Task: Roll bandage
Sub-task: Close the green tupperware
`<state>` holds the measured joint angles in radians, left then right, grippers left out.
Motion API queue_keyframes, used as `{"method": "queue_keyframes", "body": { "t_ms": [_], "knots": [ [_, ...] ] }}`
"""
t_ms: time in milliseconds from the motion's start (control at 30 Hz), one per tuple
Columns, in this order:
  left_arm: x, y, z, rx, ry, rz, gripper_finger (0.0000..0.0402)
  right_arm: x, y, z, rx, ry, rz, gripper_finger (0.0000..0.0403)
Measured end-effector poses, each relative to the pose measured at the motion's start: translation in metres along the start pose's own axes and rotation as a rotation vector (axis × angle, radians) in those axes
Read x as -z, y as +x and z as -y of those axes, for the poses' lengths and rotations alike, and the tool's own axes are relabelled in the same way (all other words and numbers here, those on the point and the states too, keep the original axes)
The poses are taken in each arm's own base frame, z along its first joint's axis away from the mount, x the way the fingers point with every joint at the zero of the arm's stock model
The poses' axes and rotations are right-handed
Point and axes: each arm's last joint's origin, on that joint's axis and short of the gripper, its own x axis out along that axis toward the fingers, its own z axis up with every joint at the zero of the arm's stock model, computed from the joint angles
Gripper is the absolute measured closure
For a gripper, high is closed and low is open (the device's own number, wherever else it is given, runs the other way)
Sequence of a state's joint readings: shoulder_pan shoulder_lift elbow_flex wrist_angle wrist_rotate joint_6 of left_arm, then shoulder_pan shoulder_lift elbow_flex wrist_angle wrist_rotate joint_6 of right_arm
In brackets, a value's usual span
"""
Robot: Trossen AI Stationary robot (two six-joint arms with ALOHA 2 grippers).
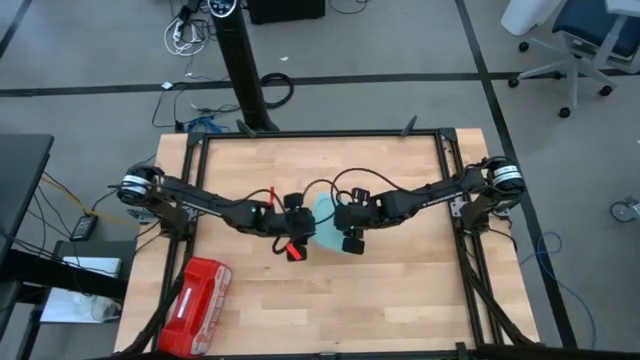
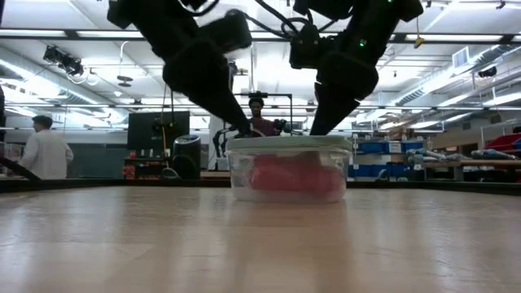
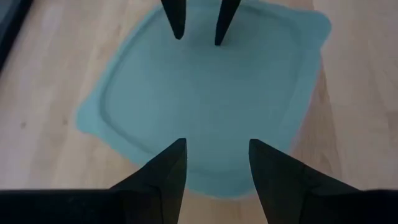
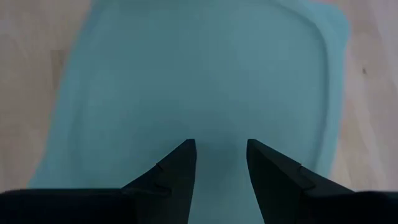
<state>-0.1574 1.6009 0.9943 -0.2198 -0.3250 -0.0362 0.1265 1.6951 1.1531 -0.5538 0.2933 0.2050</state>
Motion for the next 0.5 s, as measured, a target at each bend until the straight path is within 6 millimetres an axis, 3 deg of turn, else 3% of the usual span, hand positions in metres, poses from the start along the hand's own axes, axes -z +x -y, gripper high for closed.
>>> {"method": "queue_keyframes", "body": {
  "t_ms": [267, 500],
  "knots": [
    [0.008, 0.026, -0.004, -0.015, -0.046, -0.057, 0.0225, 0.002, 0.003, -0.001, -0.038, 0.015, -0.001, 0.0254],
    [0.011, 0.029, -0.006, 0.025, -0.061, -0.087, 0.0225, 0.008, 0.008, -0.003, -0.077, 0.032, -0.012, 0.0254]
  ]
}}
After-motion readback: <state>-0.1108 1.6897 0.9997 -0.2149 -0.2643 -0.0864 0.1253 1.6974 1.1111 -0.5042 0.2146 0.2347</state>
